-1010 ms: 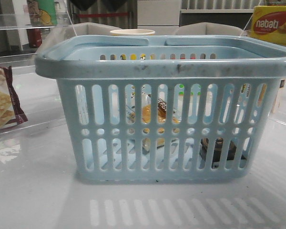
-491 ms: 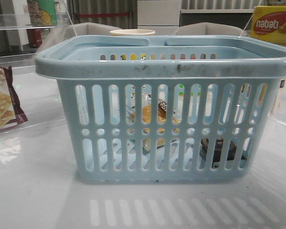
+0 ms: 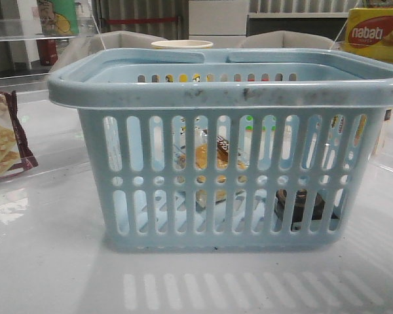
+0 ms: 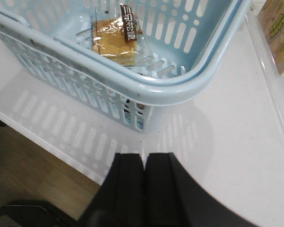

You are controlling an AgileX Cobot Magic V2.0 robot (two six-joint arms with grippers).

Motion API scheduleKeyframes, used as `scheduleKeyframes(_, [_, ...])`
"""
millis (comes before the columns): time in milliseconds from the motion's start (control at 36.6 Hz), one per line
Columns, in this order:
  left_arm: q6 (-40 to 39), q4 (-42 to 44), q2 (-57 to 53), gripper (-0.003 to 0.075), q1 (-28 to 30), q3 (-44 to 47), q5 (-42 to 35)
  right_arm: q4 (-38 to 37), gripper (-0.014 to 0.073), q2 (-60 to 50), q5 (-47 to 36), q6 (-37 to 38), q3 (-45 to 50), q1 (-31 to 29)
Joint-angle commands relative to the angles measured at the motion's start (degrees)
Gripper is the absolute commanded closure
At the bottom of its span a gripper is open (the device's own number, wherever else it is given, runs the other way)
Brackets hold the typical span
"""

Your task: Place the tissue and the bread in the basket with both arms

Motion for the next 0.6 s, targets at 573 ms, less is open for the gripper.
scheduleKeyframes(573, [-0.54,-0.5,-3.84,0.0629,1.55,-0.33,-4.79,-0.96,0.0538,-0.04,-3.4,-0.48,-1.43,0.01])
